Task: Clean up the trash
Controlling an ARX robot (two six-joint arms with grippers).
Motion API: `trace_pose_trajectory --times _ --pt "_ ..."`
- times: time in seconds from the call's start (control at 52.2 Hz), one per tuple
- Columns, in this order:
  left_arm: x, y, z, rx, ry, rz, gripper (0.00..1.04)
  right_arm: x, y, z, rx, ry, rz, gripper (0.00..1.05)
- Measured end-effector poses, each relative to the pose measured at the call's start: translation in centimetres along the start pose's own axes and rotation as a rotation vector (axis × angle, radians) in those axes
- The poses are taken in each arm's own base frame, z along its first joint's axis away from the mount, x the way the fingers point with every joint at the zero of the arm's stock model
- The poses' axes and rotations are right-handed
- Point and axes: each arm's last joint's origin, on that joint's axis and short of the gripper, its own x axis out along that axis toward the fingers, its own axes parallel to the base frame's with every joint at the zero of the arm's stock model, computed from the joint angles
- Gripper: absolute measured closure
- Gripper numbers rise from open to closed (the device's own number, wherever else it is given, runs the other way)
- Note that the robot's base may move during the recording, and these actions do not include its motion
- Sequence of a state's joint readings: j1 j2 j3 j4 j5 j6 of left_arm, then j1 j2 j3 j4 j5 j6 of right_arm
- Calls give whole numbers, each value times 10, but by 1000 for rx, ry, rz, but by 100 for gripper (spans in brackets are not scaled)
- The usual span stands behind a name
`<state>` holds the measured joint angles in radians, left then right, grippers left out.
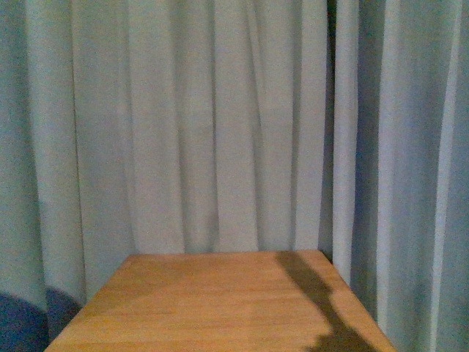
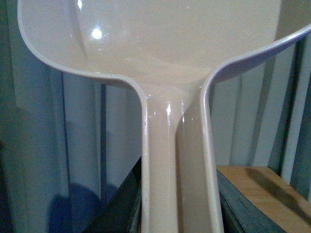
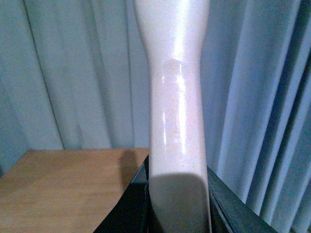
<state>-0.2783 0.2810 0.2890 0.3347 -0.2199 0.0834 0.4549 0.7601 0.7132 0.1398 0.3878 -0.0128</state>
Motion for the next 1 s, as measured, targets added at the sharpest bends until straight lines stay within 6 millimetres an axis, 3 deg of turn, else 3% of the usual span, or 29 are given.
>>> trace_pose_trajectory --times 0.287,0.479,0.995 --pt "0 0 0 0 0 0 79 -39 -12 -38 -50 19 -44 85" --pt "0 0 0 0 0 0 79 -53 -19 -44 -35 -31 -67 85" --pt "0 0 0 1 0 -11 79 -54 -22 -49 -26 -52 -124 85"
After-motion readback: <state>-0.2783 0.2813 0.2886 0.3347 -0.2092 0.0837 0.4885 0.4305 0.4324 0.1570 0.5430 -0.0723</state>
